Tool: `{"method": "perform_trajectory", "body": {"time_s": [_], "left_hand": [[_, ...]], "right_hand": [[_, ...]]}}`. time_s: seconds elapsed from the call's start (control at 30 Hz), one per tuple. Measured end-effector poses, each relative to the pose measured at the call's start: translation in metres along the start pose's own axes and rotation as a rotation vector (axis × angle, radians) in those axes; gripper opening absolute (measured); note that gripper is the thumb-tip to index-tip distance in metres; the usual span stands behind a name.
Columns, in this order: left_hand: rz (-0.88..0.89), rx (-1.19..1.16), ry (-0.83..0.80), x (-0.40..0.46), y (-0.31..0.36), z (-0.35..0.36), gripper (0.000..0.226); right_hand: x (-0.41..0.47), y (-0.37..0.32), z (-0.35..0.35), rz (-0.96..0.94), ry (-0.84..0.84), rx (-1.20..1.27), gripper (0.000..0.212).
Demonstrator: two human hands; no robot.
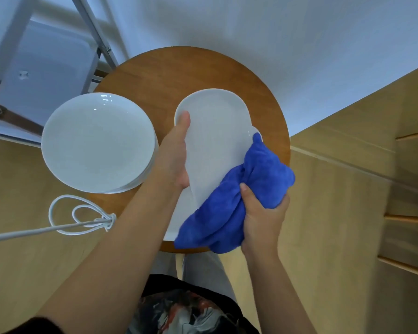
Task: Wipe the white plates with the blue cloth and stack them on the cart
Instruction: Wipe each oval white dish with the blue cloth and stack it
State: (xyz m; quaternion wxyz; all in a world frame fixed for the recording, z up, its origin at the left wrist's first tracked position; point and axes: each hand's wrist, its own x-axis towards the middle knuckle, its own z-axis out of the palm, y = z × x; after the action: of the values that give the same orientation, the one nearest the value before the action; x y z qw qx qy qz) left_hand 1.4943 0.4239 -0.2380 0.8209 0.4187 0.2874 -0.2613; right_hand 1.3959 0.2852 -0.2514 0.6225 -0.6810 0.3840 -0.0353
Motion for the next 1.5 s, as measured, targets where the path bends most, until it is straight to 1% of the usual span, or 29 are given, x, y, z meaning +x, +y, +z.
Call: {"method": "perform_trajectory", "body": {"time_s": [0.07, 0.1, 0.17, 0.2, 0.27, 0.33, 0.37, 0.43, 0.5, 0.6, 0.7, 0.77, 0.83, 0.93, 0.97, 1.0, 1.03, 1.1, 1.17, 1.2, 1.23, 1.27, 1.3, 1.33, 1.37, 1.4, 1.43, 1.47, 1.5], "left_hand": [[0.058, -0.006, 0.078, 0.001, -0.008, 0.001, 0.040], [0.085, 0.012, 0.122, 0.000, -0.010, 0.001, 0.037], [0.114, 0.061, 0.206, 0.000, -0.010, -0.004, 0.042], [0.124, 0.092, 0.222, 0.001, -0.008, -0.008, 0.045], [0.179, 0.180, 0.185, 0.000, -0.007, -0.014, 0.037], [0.205, 0.261, 0.138, -0.004, -0.008, -0.016, 0.029], [0.184, 0.281, 0.104, -0.008, -0.010, -0.013, 0.029], [0.149, 0.324, 0.027, -0.014, -0.019, -0.002, 0.033], [0.175, 0.341, -0.033, -0.019, -0.030, 0.013, 0.030], [0.230, 0.288, -0.027, -0.018, -0.037, 0.023, 0.026], [0.217, 0.203, 0.025, -0.012, -0.030, 0.017, 0.036], [0.185, 0.166, 0.083, -0.008, -0.027, 0.011, 0.045], [0.135, 0.150, 0.156, -0.006, -0.024, 0.008, 0.050], [-0.030, 0.065, 0.194, -0.006, -0.015, 0.001, 0.054], [-0.070, 0.026, 0.196, -0.005, -0.011, -0.002, 0.051], [-0.098, -0.001, 0.208, -0.004, -0.008, -0.003, 0.047], [-0.121, -0.006, 0.226, -0.003, -0.007, -0.003, 0.044], [-0.164, 0.004, 0.246, -0.004, -0.005, 0.001, 0.043], [-0.187, -0.019, 0.233, -0.004, -0.003, 0.002, 0.046], [-0.186, -0.010, 0.190, -0.005, -0.002, 0.001, 0.049], [-0.168, 0.037, 0.133, -0.006, 0.000, -0.002, 0.053], [-0.132, 0.120, 0.089, -0.008, 0.001, -0.006, 0.059], [-0.092, 0.239, 0.085, -0.008, 0.000, -0.011, 0.067], [-0.052, 0.369, 0.157, -0.008, -0.002, -0.017, 0.074], [-0.008, 0.463, 0.278, -0.007, -0.005, -0.024, 0.076], [0.014, 0.477, 0.368, -0.008, -0.008, -0.028, 0.074], [-0.007, 0.399, 0.363, -0.007, -0.012, -0.031, 0.072], [-0.038, 0.255, 0.259, -0.004, -0.016, -0.033, 0.069], [-0.074, 0.104, 0.089, -0.002, -0.021, -0.033, 0.065]], "right_hand": [[-0.006, 0.006, 0.006, 0.052, 0.037, 0.055, 0.066], [-0.008, 0.007, 0.006, 0.087, 0.013, 0.055, 0.063], [-0.012, 0.006, -0.001, 0.146, -0.086, -0.024, 0.056], [-0.012, 0.002, -0.008, 0.133, -0.111, -0.089, 0.055], [-0.010, -0.012, -0.019, 0.033, -0.031, -0.172, 0.058], [-0.003, -0.030, -0.019, -0.082, 0.038, -0.176, 0.064], [0.001, -0.039, -0.015, -0.122, 0.014, -0.185, 0.065], [0.009, -0.050, 0.000, -0.180, -0.087, -0.211, 0.058], [0.014, -0.054, 0.020, -0.231, -0.143, -0.249, 0.055], [0.010, -0.048, 0.041, -0.234, -0.172, -0.299, 0.049], [-0.007, -0.036, 0.046, -0.242, -0.305, -0.303, 0.039], [-0.017, -0.030, 0.043, -0.272, -0.402, -0.347, 0.042], [-0.020, -0.024, 0.034, -0.271, -0.518, -0.428, 0.056], [-0.018, -0.013, 0.013, -0.287, -0.721, -0.718, 0.086], [-0.019, -0.009, 0.008, -0.309, -0.747, -0.814, 0.091], [-0.021, -0.005, 0.004, -0.343, -0.729, -0.885, 0.092], [-0.024, 0.000, 0.003, -0.389, -0.680, -0.904, 0.086], [-0.026, 0.004, 0.004, -0.489, -0.560, -0.826, 0.066], [-0.022, -0.001, 0.002, -0.510, -0.513, -0.704, 0.052], [-0.017, -0.005, -0.002, -0.447, -0.525, -0.642, 0.051], [-0.012, -0.011, -0.007, -0.344, -0.557, -0.575, 0.054], [-0.007, -0.017, -0.013, -0.236, -0.584, -0.478, 0.056], [-0.001, -0.023, -0.019, -0.143, -0.589, -0.356, 0.060], [0.005, -0.027, -0.026, -0.072, -0.592, -0.223, 0.066], [0.011, -0.030, -0.033, -0.015, -0.621, -0.086, 0.069], [0.015, -0.031, -0.039, 0.039, -0.666, 0.049, 0.066], [0.017, -0.030, -0.042, 0.105, -0.714, 0.162, 0.059], [0.018, -0.027, -0.044, 0.186, -0.749, 0.242, 0.054], [0.019, -0.023, -0.045, 0.271, -0.771, 0.294, 0.052]]}}
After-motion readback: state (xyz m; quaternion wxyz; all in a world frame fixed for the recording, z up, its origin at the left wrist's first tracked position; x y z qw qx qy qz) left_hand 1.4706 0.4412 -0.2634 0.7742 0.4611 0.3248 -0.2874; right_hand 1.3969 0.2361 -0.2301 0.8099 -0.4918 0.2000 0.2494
